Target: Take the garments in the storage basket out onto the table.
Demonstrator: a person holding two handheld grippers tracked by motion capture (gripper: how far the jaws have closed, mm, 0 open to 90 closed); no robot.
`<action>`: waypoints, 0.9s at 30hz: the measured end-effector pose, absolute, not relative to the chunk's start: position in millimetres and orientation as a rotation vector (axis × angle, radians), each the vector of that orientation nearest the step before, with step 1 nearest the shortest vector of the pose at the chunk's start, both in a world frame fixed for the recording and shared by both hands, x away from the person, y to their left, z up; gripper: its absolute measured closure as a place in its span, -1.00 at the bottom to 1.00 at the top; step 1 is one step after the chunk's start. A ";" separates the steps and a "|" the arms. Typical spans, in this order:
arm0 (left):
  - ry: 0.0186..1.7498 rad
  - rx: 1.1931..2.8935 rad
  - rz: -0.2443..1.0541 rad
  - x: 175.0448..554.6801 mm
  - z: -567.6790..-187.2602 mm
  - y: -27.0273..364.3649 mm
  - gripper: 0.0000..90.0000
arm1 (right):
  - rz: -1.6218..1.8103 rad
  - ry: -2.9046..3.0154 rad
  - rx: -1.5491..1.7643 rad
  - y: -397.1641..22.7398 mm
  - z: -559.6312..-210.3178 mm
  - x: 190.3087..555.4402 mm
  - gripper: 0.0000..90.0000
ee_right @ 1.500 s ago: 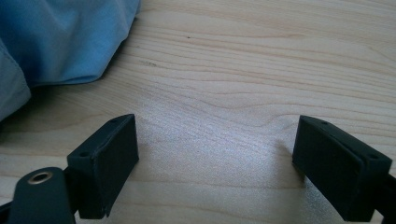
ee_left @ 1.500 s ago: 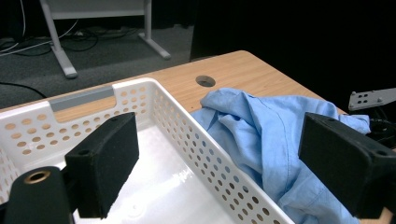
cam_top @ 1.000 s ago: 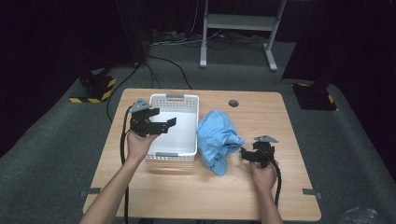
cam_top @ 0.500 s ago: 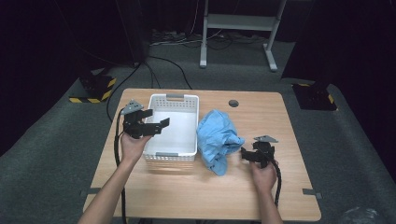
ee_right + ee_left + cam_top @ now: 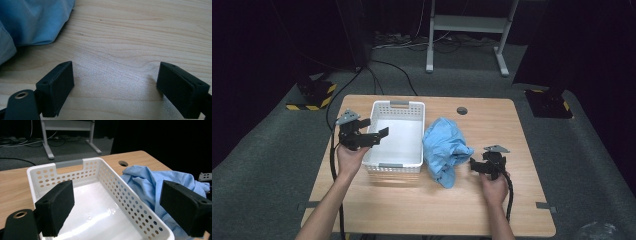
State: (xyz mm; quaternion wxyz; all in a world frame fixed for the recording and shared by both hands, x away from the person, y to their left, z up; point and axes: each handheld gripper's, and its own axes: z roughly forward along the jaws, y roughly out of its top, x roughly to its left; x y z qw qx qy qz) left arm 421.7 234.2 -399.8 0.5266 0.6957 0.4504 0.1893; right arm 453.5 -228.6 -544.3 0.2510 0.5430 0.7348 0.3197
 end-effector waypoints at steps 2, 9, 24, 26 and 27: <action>1.083 1.662 0.453 421.0 -401.1 236.6 -0.72 | 0.870 2.000 1.477 -228.6 -544.3 453.5 -0.69; 1.099 1.645 0.462 418.5 -400.9 243.5 -0.71 | 0.870 2.000 1.477 -228.6 -544.3 453.5 -0.69; 1.129 1.642 0.466 415.1 -406.3 253.4 -0.71 | 0.870 1.999 1.477 -228.5 -544.3 453.5 -0.69; 1.132 1.642 0.467 414.5 -407.4 255.2 -0.71 | 0.870 1.999 1.477 -228.5 -544.3 453.5 -0.69; 1.136 1.639 0.467 413.9 -408.0 255.8 -0.71 | 0.870 1.999 1.478 -228.5 -544.3 453.5 -0.69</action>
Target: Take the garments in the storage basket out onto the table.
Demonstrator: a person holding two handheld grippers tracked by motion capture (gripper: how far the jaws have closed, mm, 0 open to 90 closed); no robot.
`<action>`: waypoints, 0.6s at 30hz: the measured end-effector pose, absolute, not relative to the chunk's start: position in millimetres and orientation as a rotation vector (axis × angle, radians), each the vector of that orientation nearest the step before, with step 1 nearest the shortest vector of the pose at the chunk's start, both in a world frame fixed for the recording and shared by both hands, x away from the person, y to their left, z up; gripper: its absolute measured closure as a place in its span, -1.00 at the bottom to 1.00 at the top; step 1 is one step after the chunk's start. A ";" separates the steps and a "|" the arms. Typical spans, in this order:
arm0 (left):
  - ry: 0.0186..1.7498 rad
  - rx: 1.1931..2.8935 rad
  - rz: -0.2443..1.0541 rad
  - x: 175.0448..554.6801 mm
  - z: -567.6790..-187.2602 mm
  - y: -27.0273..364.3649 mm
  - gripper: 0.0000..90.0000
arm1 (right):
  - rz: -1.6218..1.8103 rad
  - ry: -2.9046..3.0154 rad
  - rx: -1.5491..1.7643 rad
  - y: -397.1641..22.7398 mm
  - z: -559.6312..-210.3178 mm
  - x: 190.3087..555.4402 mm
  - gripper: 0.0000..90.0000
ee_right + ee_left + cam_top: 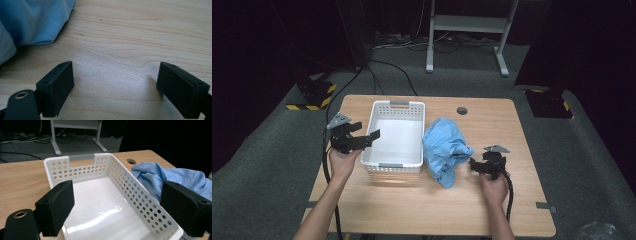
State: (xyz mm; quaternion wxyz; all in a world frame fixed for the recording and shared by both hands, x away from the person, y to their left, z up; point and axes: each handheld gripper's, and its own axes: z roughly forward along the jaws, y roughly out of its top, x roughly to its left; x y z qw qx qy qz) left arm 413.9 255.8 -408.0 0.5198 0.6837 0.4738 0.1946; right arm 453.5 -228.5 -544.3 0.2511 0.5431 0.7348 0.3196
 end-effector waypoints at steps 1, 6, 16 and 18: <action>1.138 1.640 0.466 413.3 -408.5 256.8 -0.71 | 0.869 1.999 1.477 -228.5 -544.3 453.5 -0.69; 1.153 1.634 0.465 410.8 -412.1 261.2 -0.71 | 0.870 1.999 1.478 -228.5 -544.3 453.5 -0.69; 1.182 1.616 0.470 406.3 -417.7 271.0 -0.71 | 0.869 1.999 1.478 -228.5 -544.3 453.4 -0.69; 1.188 1.616 0.469 405.9 -419.3 272.8 -0.71 | 0.870 1.999 1.478 -228.5 -544.3 453.4 -0.69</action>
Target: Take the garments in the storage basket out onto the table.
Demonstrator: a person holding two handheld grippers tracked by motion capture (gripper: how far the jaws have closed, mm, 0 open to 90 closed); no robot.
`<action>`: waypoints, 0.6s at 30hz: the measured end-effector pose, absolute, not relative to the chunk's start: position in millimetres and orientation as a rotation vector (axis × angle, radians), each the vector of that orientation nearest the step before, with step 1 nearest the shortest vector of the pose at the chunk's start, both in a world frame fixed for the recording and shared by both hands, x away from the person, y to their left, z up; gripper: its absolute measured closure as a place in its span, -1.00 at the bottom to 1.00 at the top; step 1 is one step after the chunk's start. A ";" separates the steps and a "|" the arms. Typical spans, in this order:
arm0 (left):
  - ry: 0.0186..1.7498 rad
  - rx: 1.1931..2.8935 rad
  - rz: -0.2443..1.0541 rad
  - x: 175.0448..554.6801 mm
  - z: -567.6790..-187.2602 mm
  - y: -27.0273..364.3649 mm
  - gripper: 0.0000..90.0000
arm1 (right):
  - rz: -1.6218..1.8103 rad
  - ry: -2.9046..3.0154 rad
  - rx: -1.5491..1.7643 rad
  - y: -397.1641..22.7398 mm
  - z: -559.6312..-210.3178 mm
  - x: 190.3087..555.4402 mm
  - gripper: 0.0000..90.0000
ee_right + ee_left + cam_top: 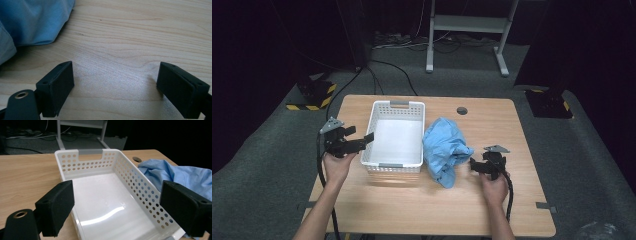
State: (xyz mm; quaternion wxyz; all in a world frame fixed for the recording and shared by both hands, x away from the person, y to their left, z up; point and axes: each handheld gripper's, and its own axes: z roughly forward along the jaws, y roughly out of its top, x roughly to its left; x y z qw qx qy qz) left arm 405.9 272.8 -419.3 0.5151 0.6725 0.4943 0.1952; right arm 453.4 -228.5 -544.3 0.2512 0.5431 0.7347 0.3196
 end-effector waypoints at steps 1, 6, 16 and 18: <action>1.191 1.613 0.468 405.5 -420.0 273.6 -0.71 | 0.870 1.999 1.478 -228.5 -544.3 453.4 -0.69; 1.200 1.605 0.470 403.1 -422.1 276.6 -0.72 | 0.870 1.999 1.478 -228.5 -544.3 453.4 -0.69; 1.223 1.592 0.471 399.3 -428.3 283.3 -0.72 | 0.870 1.999 1.478 -228.5 -544.3 453.4 -0.69; 1.226 1.592 0.472 398.5 -429.3 284.4 -0.72 | 0.869 1.999 1.478 -228.5 -544.3 453.4 -0.69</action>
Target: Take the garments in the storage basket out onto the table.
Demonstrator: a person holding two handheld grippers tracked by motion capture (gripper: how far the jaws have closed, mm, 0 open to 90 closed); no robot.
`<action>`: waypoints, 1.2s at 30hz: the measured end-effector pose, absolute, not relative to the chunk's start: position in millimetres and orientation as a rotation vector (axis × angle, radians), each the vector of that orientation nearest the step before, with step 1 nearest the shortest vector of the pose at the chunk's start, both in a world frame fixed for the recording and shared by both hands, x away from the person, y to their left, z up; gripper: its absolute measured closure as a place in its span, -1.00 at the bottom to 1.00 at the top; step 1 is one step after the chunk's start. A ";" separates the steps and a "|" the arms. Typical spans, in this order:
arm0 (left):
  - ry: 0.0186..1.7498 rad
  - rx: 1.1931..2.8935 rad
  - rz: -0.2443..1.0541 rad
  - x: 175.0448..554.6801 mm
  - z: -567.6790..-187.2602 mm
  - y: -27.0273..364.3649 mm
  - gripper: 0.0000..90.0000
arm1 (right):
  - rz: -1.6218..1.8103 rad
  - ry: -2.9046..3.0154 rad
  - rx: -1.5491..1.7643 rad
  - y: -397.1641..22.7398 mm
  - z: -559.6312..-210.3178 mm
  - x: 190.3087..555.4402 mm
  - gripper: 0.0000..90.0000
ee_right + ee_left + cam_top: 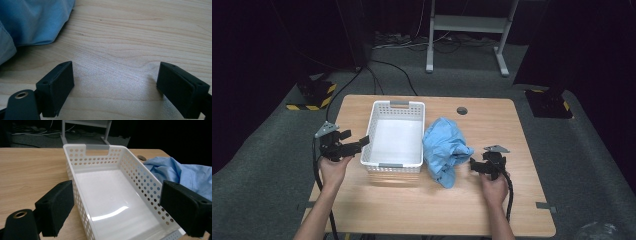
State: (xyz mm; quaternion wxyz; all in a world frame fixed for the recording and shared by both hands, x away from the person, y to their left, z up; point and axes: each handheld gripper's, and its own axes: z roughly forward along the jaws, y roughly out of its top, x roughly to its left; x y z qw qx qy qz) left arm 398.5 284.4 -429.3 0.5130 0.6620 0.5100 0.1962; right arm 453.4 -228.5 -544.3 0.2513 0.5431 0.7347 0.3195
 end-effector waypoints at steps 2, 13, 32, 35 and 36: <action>1.233 1.595 0.471 397.9 -430.1 285.8 -0.72 | 0.869 1.999 1.478 -228.5 -544.3 453.4 -0.69; 1.246 1.582 0.479 395.0 -433.7 290.1 -0.72 | 0.869 1.999 1.478 -228.5 -544.3 453.4 -0.69; 1.294 1.584 0.503 386.5 -447.3 299.7 -0.72 | 0.870 1.998 1.479 -228.4 -544.3 453.4 -0.69; 1.299 1.579 0.505 385.6 -449.0 301.2 -0.72 | 0.869 1.998 1.479 -228.4 -544.3 453.4 -0.69; 1.301 1.577 0.505 385.1 -449.4 301.3 -0.72 | 0.870 1.998 1.479 -228.4 -544.3 453.4 -0.69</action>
